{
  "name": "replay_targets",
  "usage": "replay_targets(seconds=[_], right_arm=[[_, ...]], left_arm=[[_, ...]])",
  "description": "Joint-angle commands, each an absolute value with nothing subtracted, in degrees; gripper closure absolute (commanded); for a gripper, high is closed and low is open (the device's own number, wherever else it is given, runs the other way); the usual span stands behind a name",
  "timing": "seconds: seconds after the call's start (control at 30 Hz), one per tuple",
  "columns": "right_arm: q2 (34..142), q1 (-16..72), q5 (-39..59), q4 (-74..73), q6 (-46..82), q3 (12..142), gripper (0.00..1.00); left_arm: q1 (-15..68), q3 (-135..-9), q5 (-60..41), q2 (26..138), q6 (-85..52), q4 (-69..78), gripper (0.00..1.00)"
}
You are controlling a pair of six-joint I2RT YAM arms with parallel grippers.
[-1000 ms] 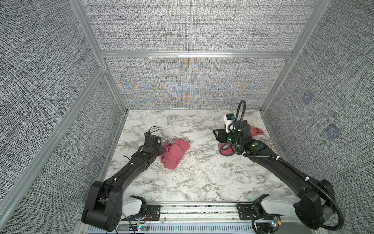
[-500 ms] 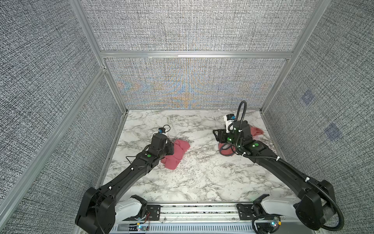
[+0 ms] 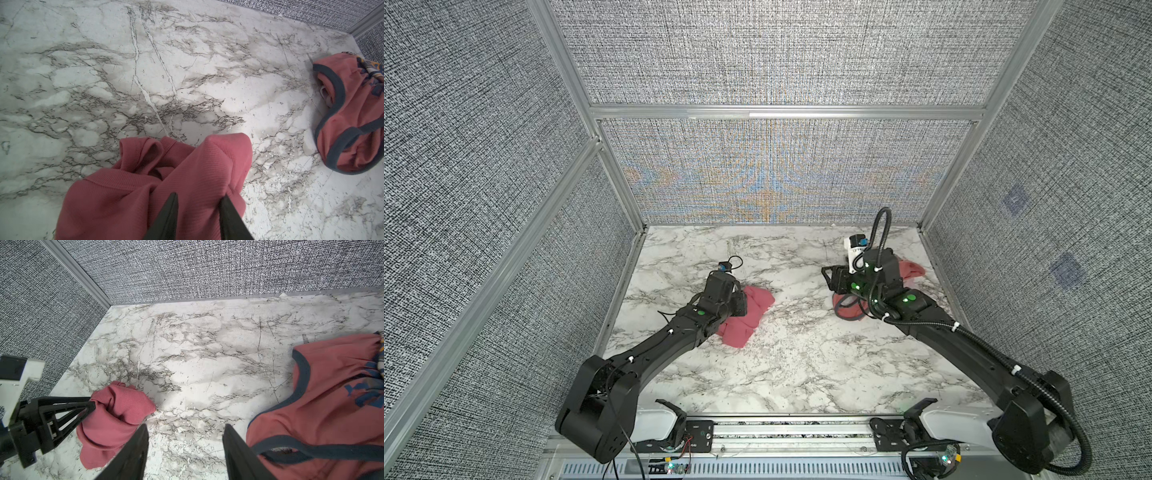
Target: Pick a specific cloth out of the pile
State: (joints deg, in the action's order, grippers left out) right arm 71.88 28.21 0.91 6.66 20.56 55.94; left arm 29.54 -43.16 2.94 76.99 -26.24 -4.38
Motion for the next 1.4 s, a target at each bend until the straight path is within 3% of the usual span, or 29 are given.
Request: replay_targets(seconds=[0.0, 0.47, 1.0, 1.37], right_arm=[[72.0, 28.2, 1.0, 6.2, 20.7, 56.2, 0.41], [73.0, 28.2, 0.1, 8.5, 19.5, 58.6, 0.41], [71.3, 28.2, 1.5, 7.3, 20.6, 56.8, 0.41], [72.0, 28.2, 1.3, 7.1, 20.7, 56.7, 0.41]], left_arm=[[29.5, -44.3, 5.2, 78.7, -28.9, -4.4, 0.63], [28.7, -49.9, 14.7, 90.5, -31.7, -10.3, 0.65], [36.6, -45.8, 11.0, 80.7, -34.5, -16.4, 0.65], [35.5, -46.2, 9.8, 91.8, -36.0, -10.1, 0.65]])
